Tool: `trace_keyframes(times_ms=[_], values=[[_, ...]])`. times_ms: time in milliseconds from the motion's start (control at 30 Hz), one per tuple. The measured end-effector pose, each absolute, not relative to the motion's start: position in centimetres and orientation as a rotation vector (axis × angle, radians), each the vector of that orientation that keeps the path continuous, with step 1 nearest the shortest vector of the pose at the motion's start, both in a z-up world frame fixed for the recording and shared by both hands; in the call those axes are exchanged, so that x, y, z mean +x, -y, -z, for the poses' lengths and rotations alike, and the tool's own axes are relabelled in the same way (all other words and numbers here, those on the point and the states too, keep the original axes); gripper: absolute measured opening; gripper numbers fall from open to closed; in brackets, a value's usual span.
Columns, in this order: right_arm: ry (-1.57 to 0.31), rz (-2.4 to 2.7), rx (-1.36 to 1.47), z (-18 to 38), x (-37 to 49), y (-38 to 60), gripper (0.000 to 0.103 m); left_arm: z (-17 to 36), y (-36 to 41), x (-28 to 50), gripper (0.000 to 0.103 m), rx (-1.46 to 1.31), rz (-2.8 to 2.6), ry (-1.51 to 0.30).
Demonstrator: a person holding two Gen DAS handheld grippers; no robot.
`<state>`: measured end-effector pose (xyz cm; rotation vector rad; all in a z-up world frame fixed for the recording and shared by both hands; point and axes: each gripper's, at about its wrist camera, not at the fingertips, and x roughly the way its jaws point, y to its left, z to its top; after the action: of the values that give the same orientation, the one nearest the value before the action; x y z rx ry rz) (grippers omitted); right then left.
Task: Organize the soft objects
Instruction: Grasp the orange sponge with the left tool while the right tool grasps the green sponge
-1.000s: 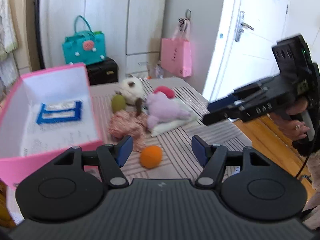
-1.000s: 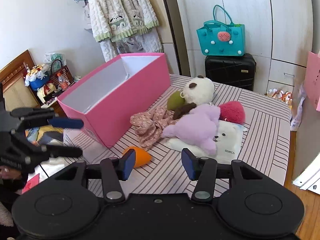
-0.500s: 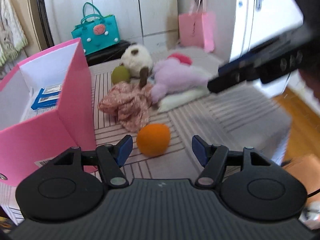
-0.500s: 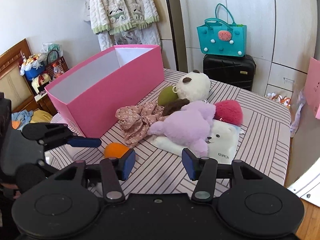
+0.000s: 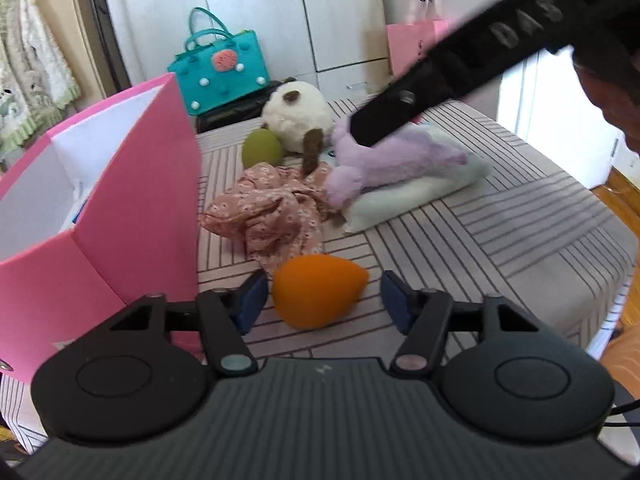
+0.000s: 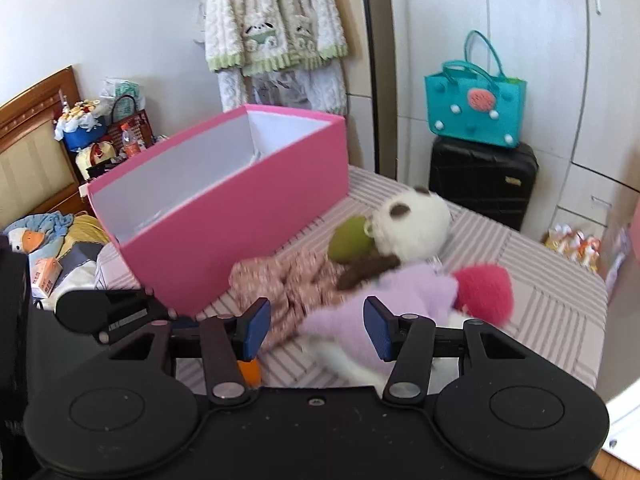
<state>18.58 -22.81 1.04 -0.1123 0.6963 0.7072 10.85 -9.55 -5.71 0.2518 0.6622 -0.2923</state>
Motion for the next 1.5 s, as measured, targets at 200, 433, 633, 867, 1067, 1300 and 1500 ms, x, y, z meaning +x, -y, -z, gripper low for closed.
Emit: trace_keyframes(times_ms=[200, 433, 633, 867, 1067, 1300, 1500], values=[[-0.711, -0.752, -0.087, -0.8, 21.8, 20.8, 0.057, 5.7, 9.2, 11.3, 0.044, 0.228, 0.299, -0.654], [-0.814, -0.750, -0.058, 1.1, 26.3, 18.5, 0.057, 5.1, 8.1, 11.8, 0.044, 0.153, 0.345, -0.679], [-0.905, -0.713, -0.032, 2.6, 29.6, 17.3, 0.057, 5.2, 8.1, 11.6, 0.044, 0.164, 0.390, -0.673], [-0.932, -0.645, -0.024, 3.8, 31.3, 16.4, 0.058, 5.5, 7.6, 12.1, 0.044, 0.157, 0.396, -0.669], [-0.930, -0.599, -0.045, 4.1, 32.0, 15.9, 0.059, 5.6, 7.3, 12.4, 0.044, 0.160, 0.402, -0.683], [-0.891, -0.573, -0.086, 3.6, 31.0, 16.0, 0.041, 5.6, 7.0, 12.1, 0.044, 0.145, 0.408, -0.687], [-0.867, -0.614, -0.086, 1.7, 28.3, 16.6, 0.041, 5.2, 7.0, 12.0, 0.044, 0.148, 0.434, -0.706]])
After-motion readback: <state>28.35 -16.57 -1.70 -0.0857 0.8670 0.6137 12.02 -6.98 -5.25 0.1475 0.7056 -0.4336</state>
